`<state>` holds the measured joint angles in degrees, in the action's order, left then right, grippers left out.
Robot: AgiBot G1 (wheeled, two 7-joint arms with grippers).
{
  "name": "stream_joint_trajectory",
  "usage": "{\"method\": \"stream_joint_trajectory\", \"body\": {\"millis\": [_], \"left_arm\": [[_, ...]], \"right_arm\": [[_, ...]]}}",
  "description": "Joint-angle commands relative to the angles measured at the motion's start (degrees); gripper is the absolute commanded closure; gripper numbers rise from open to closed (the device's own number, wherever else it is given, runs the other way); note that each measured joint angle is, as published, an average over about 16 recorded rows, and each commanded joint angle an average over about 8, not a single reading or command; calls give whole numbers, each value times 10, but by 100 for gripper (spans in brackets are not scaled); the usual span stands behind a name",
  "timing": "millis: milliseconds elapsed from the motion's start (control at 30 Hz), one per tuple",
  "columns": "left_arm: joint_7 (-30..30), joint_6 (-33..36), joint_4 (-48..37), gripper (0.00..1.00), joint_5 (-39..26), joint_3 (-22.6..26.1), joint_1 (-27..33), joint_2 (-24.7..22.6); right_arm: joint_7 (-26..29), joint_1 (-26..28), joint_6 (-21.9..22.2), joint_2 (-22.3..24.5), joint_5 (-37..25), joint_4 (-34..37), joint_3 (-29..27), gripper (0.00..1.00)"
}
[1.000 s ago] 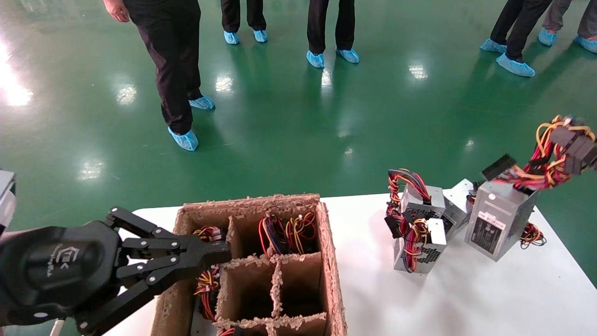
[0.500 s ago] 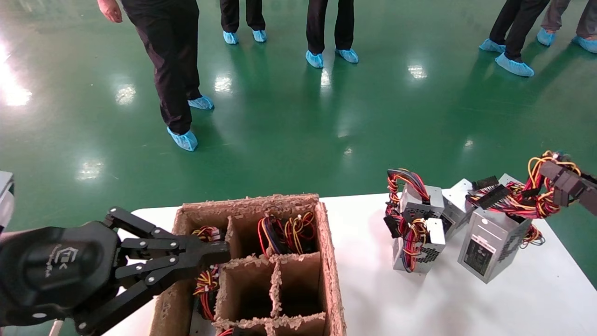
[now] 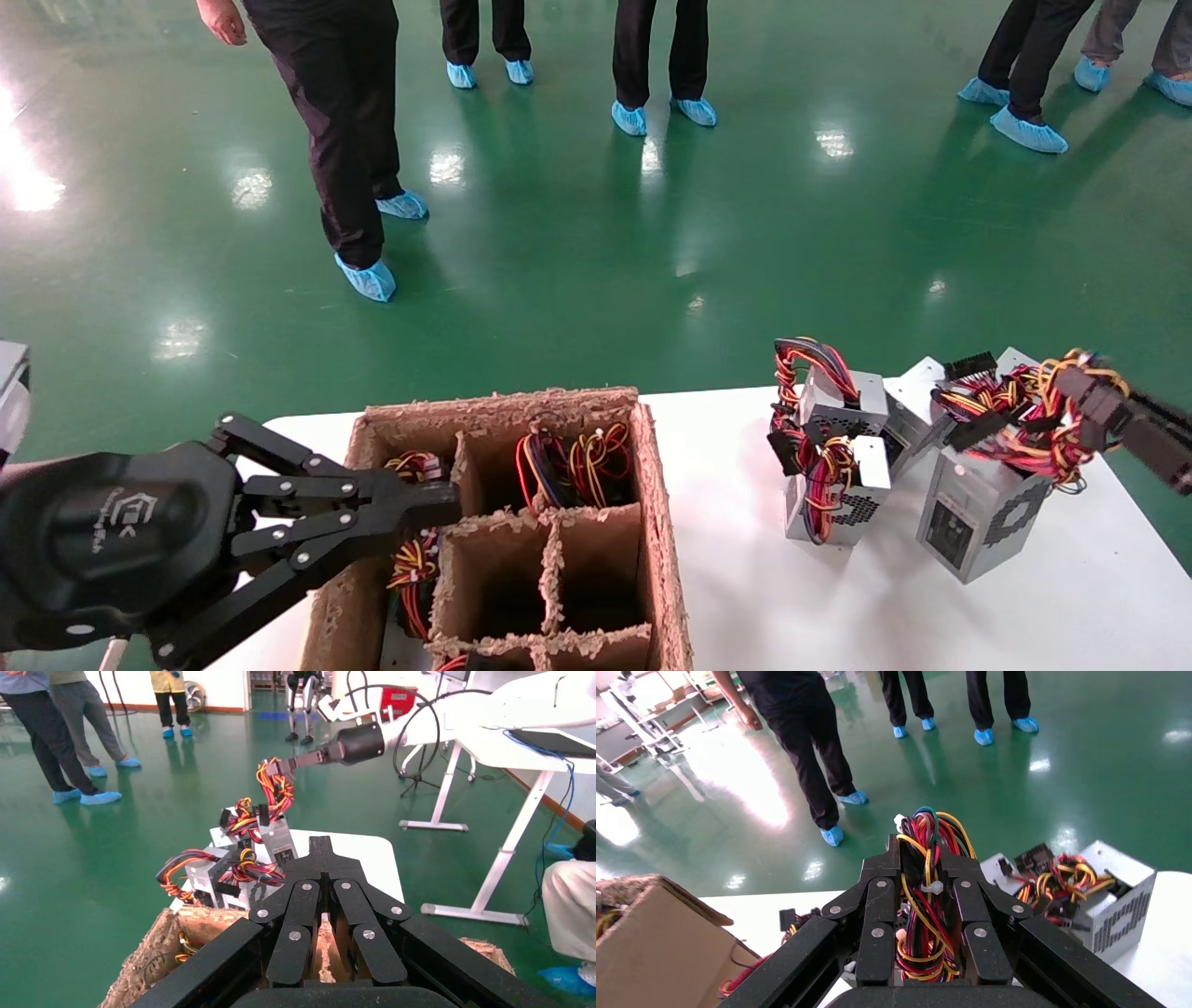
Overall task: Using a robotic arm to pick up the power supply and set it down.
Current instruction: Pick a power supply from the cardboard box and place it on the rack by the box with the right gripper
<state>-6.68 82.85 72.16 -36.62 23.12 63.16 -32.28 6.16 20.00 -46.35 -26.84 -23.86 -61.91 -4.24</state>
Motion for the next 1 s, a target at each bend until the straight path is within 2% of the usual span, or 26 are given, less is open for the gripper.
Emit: {"method": "stream_joint_trajectory", "body": {"millis": [33,533,1000], "left_arm": [[0,0,0,100,0,0,0,0],[0,0,0,100,0,0,0,0],[0,0,0,100,0,0,0,0]], "right_arm": [[0,6,5,-6,-5,3,8,100],[-5,110,6,-62,-49,67,73,100],[-27,178,-35,-97,-73,142,102,100]]}}
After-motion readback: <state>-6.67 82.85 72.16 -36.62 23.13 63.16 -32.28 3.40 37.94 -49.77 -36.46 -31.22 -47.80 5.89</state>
